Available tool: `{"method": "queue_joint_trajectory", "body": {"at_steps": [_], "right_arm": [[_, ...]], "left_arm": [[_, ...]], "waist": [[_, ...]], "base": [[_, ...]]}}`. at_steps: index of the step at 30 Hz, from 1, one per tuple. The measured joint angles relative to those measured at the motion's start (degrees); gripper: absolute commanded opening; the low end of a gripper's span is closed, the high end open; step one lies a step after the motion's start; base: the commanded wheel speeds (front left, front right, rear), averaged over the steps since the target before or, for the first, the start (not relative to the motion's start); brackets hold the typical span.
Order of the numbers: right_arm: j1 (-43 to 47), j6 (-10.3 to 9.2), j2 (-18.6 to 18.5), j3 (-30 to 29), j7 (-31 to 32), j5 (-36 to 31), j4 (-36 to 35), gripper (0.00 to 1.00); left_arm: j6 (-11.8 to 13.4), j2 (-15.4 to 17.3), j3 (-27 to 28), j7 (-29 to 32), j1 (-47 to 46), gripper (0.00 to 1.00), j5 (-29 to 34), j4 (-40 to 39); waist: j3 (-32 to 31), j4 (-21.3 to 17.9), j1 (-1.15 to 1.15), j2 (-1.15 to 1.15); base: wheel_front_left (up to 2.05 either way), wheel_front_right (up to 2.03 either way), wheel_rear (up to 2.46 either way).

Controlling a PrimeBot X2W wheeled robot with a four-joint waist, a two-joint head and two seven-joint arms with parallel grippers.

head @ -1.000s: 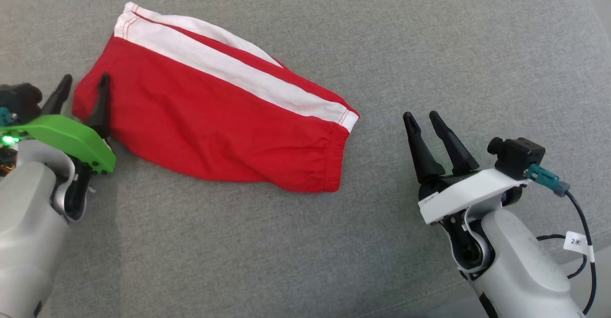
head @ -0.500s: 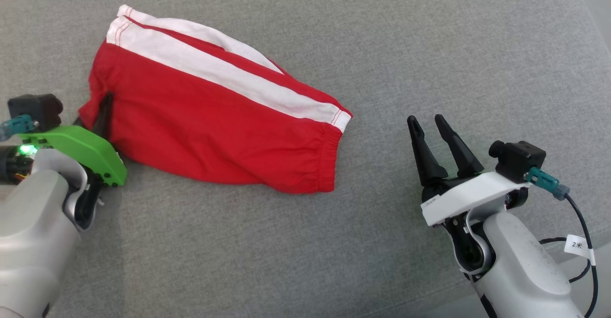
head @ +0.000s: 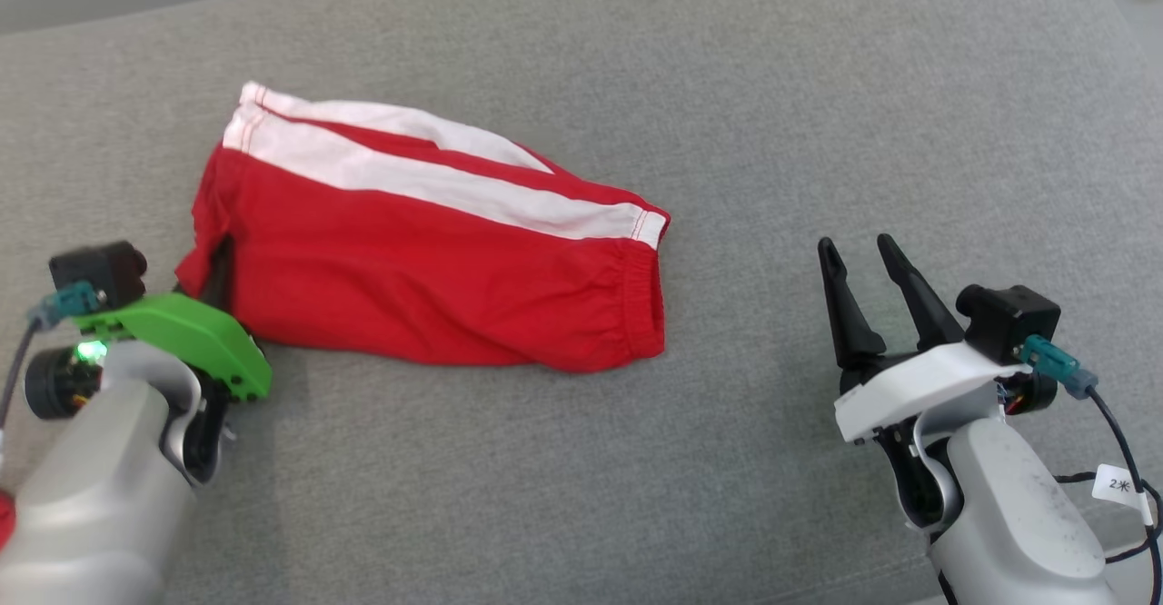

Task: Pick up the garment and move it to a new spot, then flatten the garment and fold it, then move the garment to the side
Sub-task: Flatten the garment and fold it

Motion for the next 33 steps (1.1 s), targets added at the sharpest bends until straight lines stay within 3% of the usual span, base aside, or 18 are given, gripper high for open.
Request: {"method": "queue_joint_trajectory", "body": {"at_steps": [8,18,19,20,21,26,33], "right_arm": [[3.4,0.00,0.7,-3.3,0.0,-7.3,1.4,1.00],[8.4,0.00,1.2,-4.9,0.0,-9.1,3.2,1.00],[8.5,0.00,1.2,-4.8,0.0,-9.3,3.2,1.00],[8.6,0.00,1.2,-4.5,0.0,-9.4,3.3,1.00],[8.6,0.00,1.2,-4.2,0.0,-9.7,3.3,1.00],[7.1,0.00,1.3,-1.3,0.0,-11.1,2.8,1.00],[0.7,0.00,1.4,5.4,0.0,-9.7,4.1,1.00]], "left_arm": [[1.2,-4.9,9.4,0.0,10.5,0.00,4.7,-3.2],[4.1,-11.1,20.1,-0.1,22.8,0.00,12.6,-7.8],[4.4,-11.4,21.4,-0.1,23.5,0.05,14.1,-8.9],[4.6,-11.7,22.4,-0.1,24.0,0.65,14.9,-9.6],[4.7,-12.2,23.7,-0.1,24.6,1.00,15.8,-10.6],[5.0,-13.7,29.2,-0.1,26.1,1.00,22.3,-15.3],[3.2,-16.3,33.2,-0.1,26.8,1.00,30.5,-19.7]], "waist": [[-4.7,3.0,0.00,0.00],[-10.6,7.3,0.00,0.00],[-11.0,7.8,0.00,0.00],[-11.2,8.2,0.00,0.00],[-11.5,8.6,0.00,0.00],[-11.8,10.7,0.00,0.00],[-10.3,13.5,0.00,0.00]], "base": [[0.00,0.00,0.00],[0.00,0.00,0.00],[0.00,0.00,0.00],[0.00,0.00,0.00],[0.00,0.00,0.00],[0.00,0.00,0.00],[0.00,0.00,0.00]]}}
